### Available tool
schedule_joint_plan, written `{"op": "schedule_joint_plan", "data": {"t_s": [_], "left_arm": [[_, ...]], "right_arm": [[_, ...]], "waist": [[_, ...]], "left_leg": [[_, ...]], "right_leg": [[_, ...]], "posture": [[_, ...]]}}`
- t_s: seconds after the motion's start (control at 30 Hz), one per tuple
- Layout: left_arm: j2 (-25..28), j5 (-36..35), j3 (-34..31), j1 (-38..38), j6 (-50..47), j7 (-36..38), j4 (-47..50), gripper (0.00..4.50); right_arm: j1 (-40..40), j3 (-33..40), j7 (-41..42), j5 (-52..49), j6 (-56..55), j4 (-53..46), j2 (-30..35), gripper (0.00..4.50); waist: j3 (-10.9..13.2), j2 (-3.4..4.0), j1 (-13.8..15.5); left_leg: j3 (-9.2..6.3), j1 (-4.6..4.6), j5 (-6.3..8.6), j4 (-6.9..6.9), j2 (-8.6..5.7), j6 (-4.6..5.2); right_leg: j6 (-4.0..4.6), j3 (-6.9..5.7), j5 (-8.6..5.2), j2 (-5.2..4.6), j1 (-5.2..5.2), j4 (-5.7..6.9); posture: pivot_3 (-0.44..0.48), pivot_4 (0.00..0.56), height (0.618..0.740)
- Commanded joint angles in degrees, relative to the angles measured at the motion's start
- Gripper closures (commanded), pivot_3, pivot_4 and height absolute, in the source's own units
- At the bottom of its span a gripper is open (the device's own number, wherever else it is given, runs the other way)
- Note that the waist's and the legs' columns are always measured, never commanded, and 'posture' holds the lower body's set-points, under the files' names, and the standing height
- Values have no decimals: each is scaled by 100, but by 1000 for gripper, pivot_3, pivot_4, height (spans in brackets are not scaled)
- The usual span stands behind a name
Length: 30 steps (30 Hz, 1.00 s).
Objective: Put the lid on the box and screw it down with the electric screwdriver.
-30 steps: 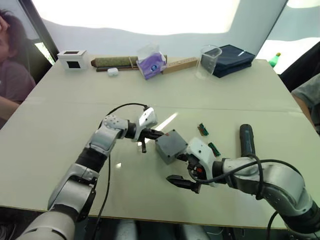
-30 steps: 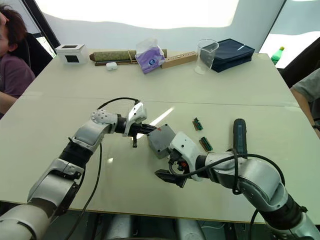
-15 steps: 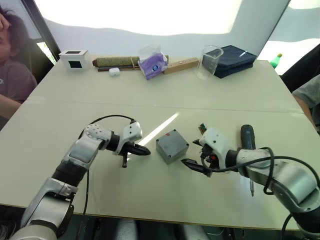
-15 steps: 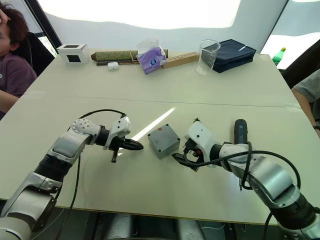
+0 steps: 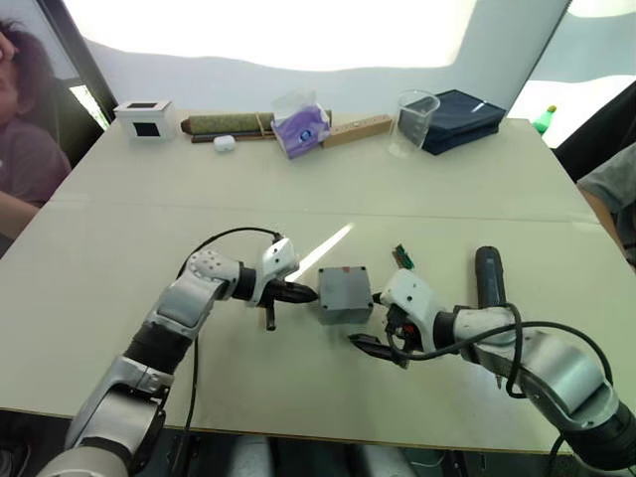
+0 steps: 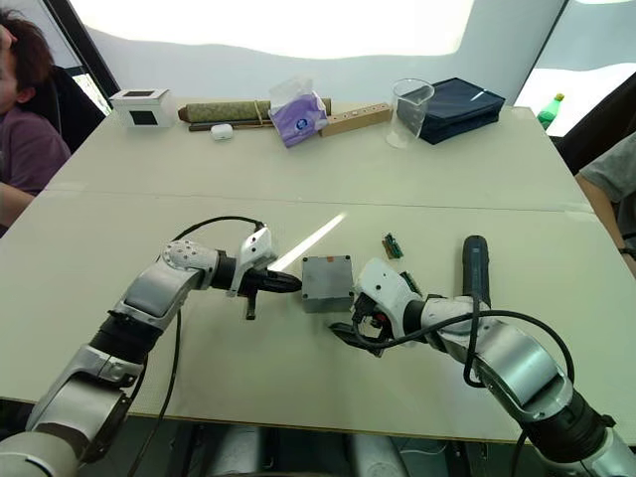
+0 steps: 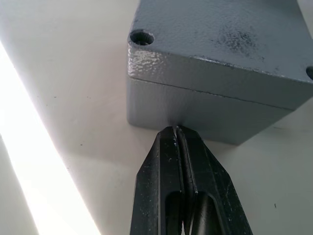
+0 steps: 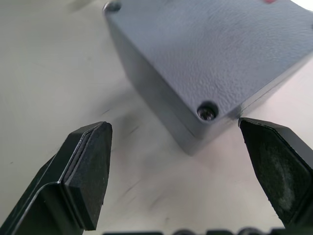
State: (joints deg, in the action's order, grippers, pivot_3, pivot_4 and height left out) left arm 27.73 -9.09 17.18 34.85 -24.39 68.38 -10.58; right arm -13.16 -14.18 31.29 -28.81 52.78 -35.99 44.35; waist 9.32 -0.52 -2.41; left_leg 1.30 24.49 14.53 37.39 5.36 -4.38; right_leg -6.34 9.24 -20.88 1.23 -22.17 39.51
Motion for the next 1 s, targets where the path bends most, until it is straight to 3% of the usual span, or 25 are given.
{"op": "schedule_joint_plan", "data": {"t_s": [0.03, 0.37, 0.6, 0.7, 1.0], "left_arm": [[-116, -38, 8, 180, 146, 19, 72, 4500], [-92, -24, 11, 231, 200, 138, -6, 4500], [369, -338, -314, 418, -57, 588, 33, 4500], [456, -469, -401, 612, -180, 678, -1, 4500], [269, -711, -454, 947, -374, 669, 217, 4500]], "right_arm": [[45, 119, -13, -54, 43, -422, -109, 29], [256, 441, -183, -82, 276, -705, -152, 29], [787, 2356, -311, -971, 651, -1068, -383, 29], [1056, 2834, -326, -1011, 651, -1001, -316, 29], [1087, 2695, -708, -393, 147, -418, -456, 29]], "waist": [[0, 0, -1], [0, 0, 2], [0, -1, 5], [0, -1, 5], [-1, -1, -18]], "left_leg": [[0, 0, 0, 0, 0, 0], [0, 0, -1, 0, 0, -2], [-2, -1, -1, -1, 0, -2], [-2, -2, 0, 0, -1, 0], [-3, -5, 1, -1, -2, 1]], "right_leg": [[0, 0, 0, 0, 0, 0], [0, 0, 0, 0, 0, 0], [0, -2, 0, 0, 4, 0], [0, -3, 0, 1, 8, 0], [0, -2, 0, 2, 10, -1]], "posture": [[0, 150, 739], [0, 150, 739], [0, 150, 739], [0, 150, 739], [0, 150, 739]]}}
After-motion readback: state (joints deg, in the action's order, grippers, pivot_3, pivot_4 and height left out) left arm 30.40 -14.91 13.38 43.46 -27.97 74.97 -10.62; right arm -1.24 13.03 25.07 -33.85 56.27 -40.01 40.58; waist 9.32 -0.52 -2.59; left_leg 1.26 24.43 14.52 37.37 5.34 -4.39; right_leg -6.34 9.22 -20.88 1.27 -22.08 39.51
